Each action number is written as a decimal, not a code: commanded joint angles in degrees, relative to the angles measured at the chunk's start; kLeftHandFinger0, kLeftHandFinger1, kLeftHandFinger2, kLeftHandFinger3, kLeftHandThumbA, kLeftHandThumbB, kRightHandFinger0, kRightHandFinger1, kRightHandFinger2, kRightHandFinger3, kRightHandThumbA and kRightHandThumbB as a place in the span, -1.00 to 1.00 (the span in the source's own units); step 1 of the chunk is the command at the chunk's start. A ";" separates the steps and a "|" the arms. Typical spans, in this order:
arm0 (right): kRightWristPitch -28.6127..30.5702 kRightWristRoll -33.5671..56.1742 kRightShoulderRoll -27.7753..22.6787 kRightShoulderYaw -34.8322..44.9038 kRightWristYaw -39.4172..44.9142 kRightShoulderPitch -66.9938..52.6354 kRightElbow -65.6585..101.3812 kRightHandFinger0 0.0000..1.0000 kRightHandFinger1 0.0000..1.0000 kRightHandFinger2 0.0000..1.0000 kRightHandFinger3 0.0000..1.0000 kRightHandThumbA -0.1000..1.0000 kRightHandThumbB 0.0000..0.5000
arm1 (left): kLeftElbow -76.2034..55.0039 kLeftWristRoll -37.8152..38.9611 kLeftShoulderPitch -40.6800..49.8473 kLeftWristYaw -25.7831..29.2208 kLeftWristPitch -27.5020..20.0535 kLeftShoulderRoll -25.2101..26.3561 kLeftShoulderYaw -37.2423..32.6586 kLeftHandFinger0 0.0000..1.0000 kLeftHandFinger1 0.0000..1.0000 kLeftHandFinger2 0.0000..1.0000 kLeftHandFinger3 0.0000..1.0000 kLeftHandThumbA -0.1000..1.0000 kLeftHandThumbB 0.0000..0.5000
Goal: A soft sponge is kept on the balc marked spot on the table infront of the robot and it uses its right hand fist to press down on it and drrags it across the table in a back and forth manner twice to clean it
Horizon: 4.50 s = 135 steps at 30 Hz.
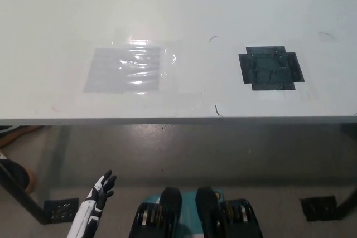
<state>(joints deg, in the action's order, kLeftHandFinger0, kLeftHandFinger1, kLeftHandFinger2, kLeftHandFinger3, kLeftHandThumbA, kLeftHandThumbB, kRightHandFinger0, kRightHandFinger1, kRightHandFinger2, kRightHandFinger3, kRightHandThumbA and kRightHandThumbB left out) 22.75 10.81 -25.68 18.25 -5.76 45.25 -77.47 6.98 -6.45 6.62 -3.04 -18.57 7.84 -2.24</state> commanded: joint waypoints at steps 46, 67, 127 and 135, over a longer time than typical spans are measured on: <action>0.87 0.62 20.19 -7.56 2.74 6.67 0.35 1.00 1.00 1.00 1.00 1.00 0.21 | -0.99 -0.59 0.09 -0.50 -1.74 1.33 -0.54 1.00 1.00 1.00 1.00 1.00 -0.26; -24.46 12.90 12.06 -15.70 5.74 -3.24 114.50 1.00 1.00 1.00 1.00 1.00 0.64 | 0.55 -1.25 -1.97 -1.29 -1.36 2.04 -1.15 1.00 1.00 1.00 1.00 1.00 -0.21; 1.10 1.81 18.70 -22.17 16.32 -48.49 67.82 1.00 1.00 1.00 1.00 1.00 0.05 | -0.87 3.17 -2.60 -0.67 -1.01 -0.93 1.57 1.00 1.00 1.00 1.00 1.00 -0.51; 1.45 1.70 18.78 -22.09 16.45 -48.46 67.79 1.00 1.00 1.00 1.00 1.00 -0.10 | 0.22 2.86 -2.83 -0.50 -1.85 -0.92 1.80 1.00 1.00 1.00 1.00 1.00 -0.52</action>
<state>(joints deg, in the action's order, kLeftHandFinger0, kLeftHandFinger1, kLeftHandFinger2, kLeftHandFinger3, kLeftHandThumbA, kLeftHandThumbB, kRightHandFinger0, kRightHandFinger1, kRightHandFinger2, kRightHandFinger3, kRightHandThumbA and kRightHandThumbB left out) 21.41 12.65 -7.26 -4.42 9.35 -3.69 -10.58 7.72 -3.10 3.99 -4.38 -17.87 6.63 -0.82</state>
